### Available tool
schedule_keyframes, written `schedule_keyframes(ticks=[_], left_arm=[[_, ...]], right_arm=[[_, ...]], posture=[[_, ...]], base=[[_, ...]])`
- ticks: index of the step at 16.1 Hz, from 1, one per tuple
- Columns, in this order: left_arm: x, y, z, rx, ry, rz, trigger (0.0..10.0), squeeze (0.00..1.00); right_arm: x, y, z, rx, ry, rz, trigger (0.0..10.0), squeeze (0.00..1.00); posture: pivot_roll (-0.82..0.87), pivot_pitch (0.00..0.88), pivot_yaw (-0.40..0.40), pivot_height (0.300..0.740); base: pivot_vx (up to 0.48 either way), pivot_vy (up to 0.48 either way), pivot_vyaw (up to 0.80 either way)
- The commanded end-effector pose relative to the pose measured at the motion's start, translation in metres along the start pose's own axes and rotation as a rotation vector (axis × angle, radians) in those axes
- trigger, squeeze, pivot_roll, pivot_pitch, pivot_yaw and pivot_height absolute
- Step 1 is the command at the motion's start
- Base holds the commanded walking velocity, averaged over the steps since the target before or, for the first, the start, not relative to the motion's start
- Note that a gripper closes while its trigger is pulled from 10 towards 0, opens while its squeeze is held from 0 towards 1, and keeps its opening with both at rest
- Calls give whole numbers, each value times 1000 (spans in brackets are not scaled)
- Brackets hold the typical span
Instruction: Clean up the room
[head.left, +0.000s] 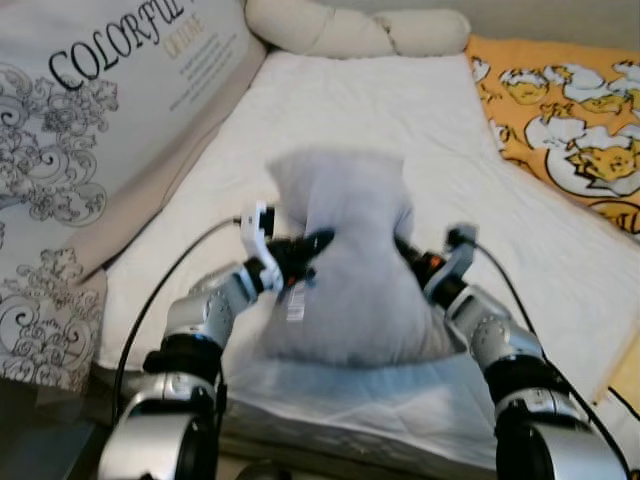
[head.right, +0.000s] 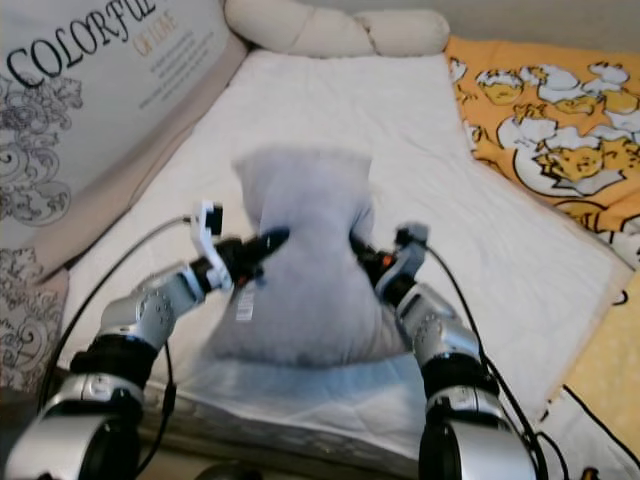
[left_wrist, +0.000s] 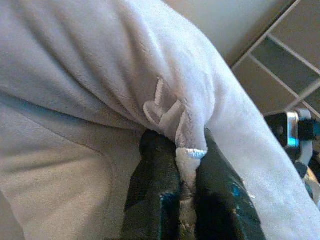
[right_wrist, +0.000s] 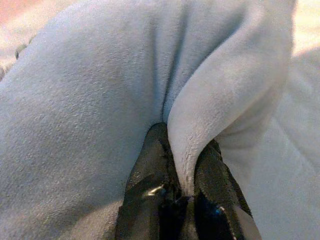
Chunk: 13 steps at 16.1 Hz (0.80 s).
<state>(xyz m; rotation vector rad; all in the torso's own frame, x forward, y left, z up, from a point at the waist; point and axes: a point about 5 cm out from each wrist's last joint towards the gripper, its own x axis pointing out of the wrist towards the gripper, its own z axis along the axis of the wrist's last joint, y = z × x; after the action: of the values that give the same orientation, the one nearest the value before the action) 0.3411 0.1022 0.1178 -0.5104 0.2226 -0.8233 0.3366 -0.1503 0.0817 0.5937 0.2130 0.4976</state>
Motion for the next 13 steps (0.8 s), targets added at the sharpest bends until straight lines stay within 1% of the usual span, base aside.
schedule_keyframes(ticks=[1, 3, 4, 5, 7, 8, 9, 11, 13], left_arm=[[8, -13, 0, 46, 10, -44, 0, 0], [4, -14, -5, 146, 30, 9, 0, 0], [2, -14, -4, 178, 25, 38, 0, 0], [1, -14, -3, 190, 17, 47, 0, 0], [2, -20, 5, 212, -23, 56, 0, 0], [3, -22, 5, 230, -24, 60, 0, 0], [4, -22, 6, 240, -23, 72, 0, 0], [2, -17, 9, 261, -34, 136, 0, 0], [0, -16, 10, 301, -32, 180, 0, 0]], right_arm=[[4, 11, 3, 2, -39, 38, 0, 0], [-5, 10, 7, 6, -101, 13, 0, 0], [-9, 10, 8, 17, -123, -4, 0, 0], [-11, 11, 8, 20, -130, -12, 0, 0], [-17, 17, 7, 35, -148, -16, 0, 0], [-18, 20, 7, 52, -158, -16, 0, 0], [-18, 22, 6, 56, -163, -18, 0, 0], [-20, 29, 6, 62, -183, -23, 0, 0], [-21, 32, 6, 40, -197, -43, 0, 0]], posture=[[34, 0, 69, 740], [40, 0, 58, 740], [42, 0, 45, 740], [41, 0, 42, 740], [48, 0, 25, 740], [49, 0, 21, 740], [46, 0, 22, 740], [39, 0, 37, 740], [62, 0, 29, 740]], base=[[0, 0, 0], [0, 0, 0], [0, 0, 0], [0, 0, 0], [0, 0, 0], [0, 0, 0], [0, 0, 0], [0, 0, 0], [0, 0, 0]])
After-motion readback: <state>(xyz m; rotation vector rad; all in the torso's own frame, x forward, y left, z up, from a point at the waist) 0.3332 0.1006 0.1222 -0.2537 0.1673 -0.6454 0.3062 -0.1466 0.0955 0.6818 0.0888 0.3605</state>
